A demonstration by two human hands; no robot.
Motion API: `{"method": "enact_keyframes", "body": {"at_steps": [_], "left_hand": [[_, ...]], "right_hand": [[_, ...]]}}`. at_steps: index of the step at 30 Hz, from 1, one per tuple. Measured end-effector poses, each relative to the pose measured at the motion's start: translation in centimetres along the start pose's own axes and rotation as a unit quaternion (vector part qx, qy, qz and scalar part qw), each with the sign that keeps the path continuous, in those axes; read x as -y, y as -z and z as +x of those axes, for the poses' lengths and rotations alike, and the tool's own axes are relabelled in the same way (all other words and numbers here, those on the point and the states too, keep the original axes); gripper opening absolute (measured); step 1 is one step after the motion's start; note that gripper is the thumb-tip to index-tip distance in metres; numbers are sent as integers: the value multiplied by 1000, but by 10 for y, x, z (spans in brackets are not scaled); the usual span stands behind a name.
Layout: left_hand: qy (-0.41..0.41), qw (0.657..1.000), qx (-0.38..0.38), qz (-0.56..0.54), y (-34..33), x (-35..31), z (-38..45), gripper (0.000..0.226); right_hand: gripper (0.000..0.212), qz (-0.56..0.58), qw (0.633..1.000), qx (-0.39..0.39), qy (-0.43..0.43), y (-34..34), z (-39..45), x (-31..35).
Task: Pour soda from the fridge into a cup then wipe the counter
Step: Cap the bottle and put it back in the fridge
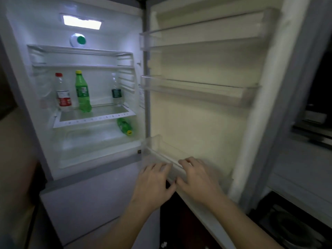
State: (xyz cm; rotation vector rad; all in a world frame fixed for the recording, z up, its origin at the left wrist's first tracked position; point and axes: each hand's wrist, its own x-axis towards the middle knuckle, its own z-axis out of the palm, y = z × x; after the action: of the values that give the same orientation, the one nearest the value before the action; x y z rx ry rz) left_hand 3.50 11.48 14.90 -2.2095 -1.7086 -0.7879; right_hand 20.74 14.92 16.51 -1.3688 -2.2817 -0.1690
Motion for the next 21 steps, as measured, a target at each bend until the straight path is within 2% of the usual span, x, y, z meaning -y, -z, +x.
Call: {"method": "enact_keyframes", "body": {"at_steps": [5, 8, 14, 18, 21], "left_hand": [[-26, 998, 9, -48, -16, -80, -10, 57], [-52, 996, 9, -76, -24, -134, -20, 55], [-120, 986, -39, -108, -30, -238, -38, 45], [-173, 984, -16, -47, -39, -263, -31, 42], [-130, 990, 32, 43, -46, -242, -25, 59]], "right_hand": [[57, 8, 999, -16, -40, 45, -79, -46], [49, -7, 997, -26, -65, 71, -130, -79], [49, -35, 991, -16, -131, 111, -216, -144], [50, -51, 986, -11, -157, 127, -248, -176], [51, -54, 986, -5, -156, 128, -248, -192]]}}
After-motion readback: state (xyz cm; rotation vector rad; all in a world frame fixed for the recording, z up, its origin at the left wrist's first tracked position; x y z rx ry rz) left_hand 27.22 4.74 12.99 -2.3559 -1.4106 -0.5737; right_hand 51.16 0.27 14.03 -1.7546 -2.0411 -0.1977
